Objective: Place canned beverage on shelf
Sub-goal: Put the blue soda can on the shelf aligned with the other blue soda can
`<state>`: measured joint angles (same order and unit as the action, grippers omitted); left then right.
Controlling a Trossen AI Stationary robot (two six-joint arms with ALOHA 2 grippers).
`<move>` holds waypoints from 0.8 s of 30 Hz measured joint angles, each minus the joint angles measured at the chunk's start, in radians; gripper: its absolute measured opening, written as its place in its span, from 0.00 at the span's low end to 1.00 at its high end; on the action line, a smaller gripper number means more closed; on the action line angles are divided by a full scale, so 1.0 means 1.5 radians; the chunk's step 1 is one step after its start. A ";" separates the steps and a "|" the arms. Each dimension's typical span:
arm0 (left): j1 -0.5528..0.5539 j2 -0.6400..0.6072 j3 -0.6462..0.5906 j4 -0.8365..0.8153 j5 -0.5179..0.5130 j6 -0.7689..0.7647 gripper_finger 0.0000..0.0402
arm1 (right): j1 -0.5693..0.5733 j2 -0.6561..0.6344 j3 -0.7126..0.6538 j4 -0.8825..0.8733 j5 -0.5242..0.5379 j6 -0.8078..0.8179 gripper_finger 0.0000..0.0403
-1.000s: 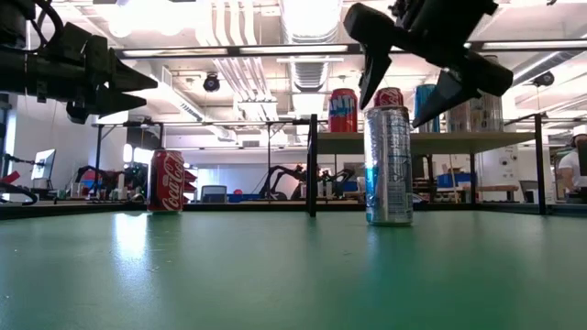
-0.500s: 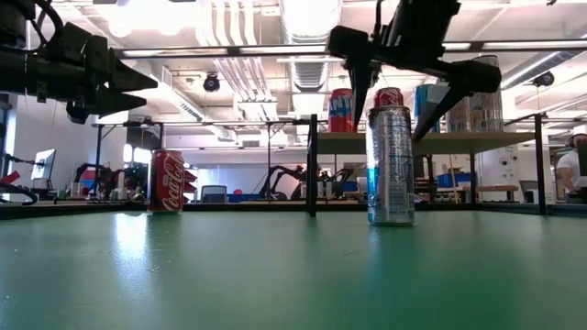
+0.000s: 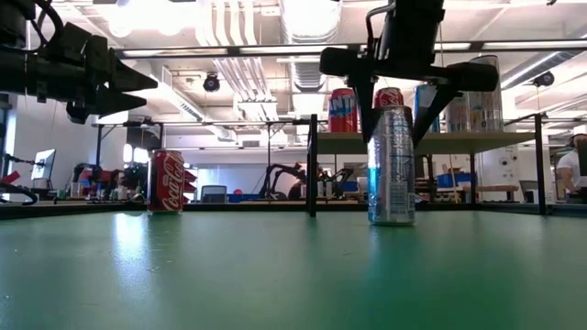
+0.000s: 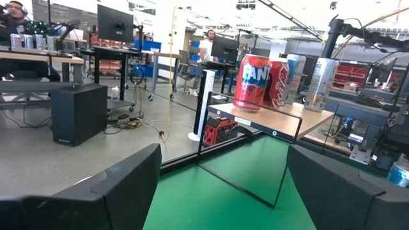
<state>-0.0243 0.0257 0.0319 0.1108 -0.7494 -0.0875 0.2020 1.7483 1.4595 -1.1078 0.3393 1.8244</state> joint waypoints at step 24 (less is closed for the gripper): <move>0.000 0.000 0.000 0.000 0.000 0.000 0.81 | 0.002 -0.001 0.044 0.005 -0.116 -0.768 0.59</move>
<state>-0.0244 0.0257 0.0319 0.1108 -0.7490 -0.0875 0.2050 1.7466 1.5262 -1.1007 0.1650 0.6721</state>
